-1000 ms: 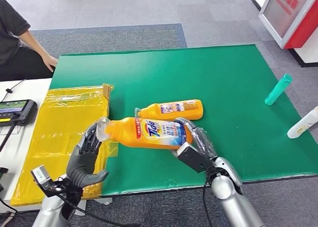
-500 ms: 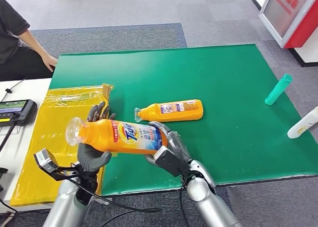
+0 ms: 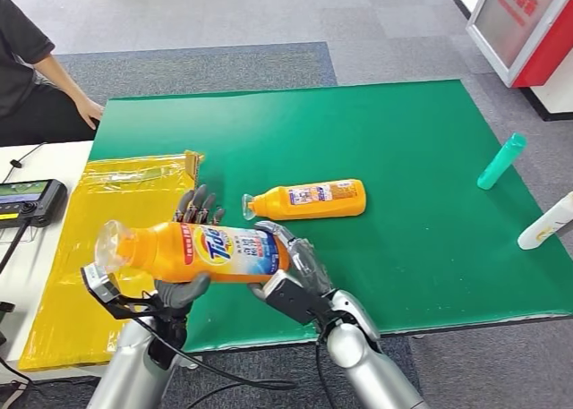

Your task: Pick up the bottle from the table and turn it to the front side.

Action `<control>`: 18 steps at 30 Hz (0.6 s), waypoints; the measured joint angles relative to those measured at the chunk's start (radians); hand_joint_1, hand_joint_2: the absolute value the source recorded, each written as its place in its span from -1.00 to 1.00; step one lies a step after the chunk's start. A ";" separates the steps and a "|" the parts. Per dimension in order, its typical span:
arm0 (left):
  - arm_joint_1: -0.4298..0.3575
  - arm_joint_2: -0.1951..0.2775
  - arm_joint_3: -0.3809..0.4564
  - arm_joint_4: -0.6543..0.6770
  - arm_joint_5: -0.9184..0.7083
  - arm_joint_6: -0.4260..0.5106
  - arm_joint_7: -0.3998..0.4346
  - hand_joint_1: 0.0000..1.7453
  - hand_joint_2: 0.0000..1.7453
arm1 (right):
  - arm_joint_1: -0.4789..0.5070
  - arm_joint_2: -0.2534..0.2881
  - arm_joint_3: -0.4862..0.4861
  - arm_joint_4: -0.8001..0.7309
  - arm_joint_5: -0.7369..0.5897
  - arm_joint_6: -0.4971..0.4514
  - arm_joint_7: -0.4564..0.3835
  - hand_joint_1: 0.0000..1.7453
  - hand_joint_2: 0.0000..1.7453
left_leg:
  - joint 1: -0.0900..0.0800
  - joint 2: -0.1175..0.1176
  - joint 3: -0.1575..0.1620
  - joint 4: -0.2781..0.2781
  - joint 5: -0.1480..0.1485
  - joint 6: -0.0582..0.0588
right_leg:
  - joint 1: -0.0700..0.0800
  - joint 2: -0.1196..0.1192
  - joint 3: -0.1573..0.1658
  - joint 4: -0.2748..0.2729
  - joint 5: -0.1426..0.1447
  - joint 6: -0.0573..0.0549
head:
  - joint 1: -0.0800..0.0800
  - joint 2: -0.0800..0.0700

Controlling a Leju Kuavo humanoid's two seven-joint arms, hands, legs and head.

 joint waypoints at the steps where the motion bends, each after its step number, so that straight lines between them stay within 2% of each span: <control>1: -0.003 0.000 -0.005 0.005 -0.008 -0.002 -0.002 -1.00 1.00 | -0.002 0.001 0.006 0.001 0.005 -0.001 0.003 1.00 1.00 | 0.000 0.000 0.000 0.000 0.000 0.000 | 0.000 0.000 0.000 0.000 0.000 0.000 | 0.000 0.000; 2: -0.006 0.002 -0.011 0.009 -0.020 -0.005 -0.009 -0.90 1.00 | -0.005 0.001 0.010 0.003 0.008 -0.001 0.006 1.00 1.00 | 0.000 0.000 0.000 0.000 0.000 0.000 | 0.000 0.000 0.000 0.000 0.000 0.000 | 0.000 0.000; 3: -0.009 0.004 -0.018 0.011 -0.034 -0.008 -0.017 -0.47 1.00 | -0.007 0.001 0.013 0.006 0.012 -0.001 0.008 1.00 1.00 | 0.000 0.000 0.000 0.000 0.000 0.000 | 0.000 0.000 0.000 0.000 0.000 0.000 | 0.000 0.000; 5: -0.016 0.010 -0.029 0.013 -0.060 -0.011 -0.034 0.53 1.00 | -0.013 0.001 0.017 0.013 0.016 0.000 0.011 1.00 1.00 | 0.000 0.000 0.000 0.000 0.000 0.000 | 0.000 0.000 0.000 0.000 0.000 0.000 | 0.000 0.000; 6: -0.018 0.013 -0.034 0.013 -0.070 -0.012 -0.039 0.93 1.00 | -0.014 0.001 0.018 0.018 0.017 -0.002 0.013 1.00 1.00 | 0.000 0.000 0.000 0.000 0.000 0.000 | 0.000 0.000 0.000 0.000 0.000 0.000 | 0.000 0.000; 7: -0.019 0.016 -0.039 0.013 -0.080 -0.011 -0.043 1.00 1.00 | -0.015 0.001 0.018 0.022 0.018 -0.003 0.015 1.00 1.00 | 0.000 0.000 0.000 0.000 0.000 0.000 | 0.000 0.000 0.000 0.000 0.000 0.000 | 0.000 0.000; 9: -0.020 0.023 -0.048 0.012 -0.101 -0.006 -0.047 1.00 1.00 | -0.015 0.001 0.017 0.032 0.023 -0.006 0.018 1.00 1.00 | 0.000 0.000 0.000 0.000 0.000 0.000 | 0.000 0.000 0.000 0.000 0.000 0.000 | 0.000 0.000; 10: -0.020 0.026 -0.054 0.011 -0.111 -0.001 -0.048 1.00 1.00 | -0.015 0.001 0.017 0.036 0.026 -0.007 0.019 0.93 1.00 | 0.000 0.000 0.000 0.000 0.000 0.000 | 0.000 0.000 0.000 0.000 0.000 0.000 | 0.000 0.000; 13: -0.017 0.034 -0.068 -0.001 -0.123 0.021 -0.046 1.00 1.00 | -0.016 0.002 0.016 0.046 0.036 -0.016 0.020 -0.54 1.00 | 0.000 0.000 0.000 0.000 0.000 0.000 | 0.000 0.000 0.000 0.000 0.000 0.000 | 0.000 0.000; 14: -0.015 0.035 -0.071 -0.006 -0.122 0.029 -0.044 1.00 1.00 | -0.016 0.002 0.015 0.048 0.041 -0.020 0.021 -0.96 1.00 | 0.000 0.000 0.000 0.000 0.000 0.000 | 0.000 0.000 0.000 0.000 0.000 0.000 | 0.000 0.000; 18: 0.005 0.036 -0.083 -0.048 -0.139 0.094 -0.031 1.00 1.00 | -0.014 0.002 0.013 0.054 0.057 -0.044 0.025 -1.00 1.00 | 0.000 0.000 0.000 0.000 0.000 0.000 | 0.000 0.000 0.000 0.000 0.000 0.000 | 0.000 0.000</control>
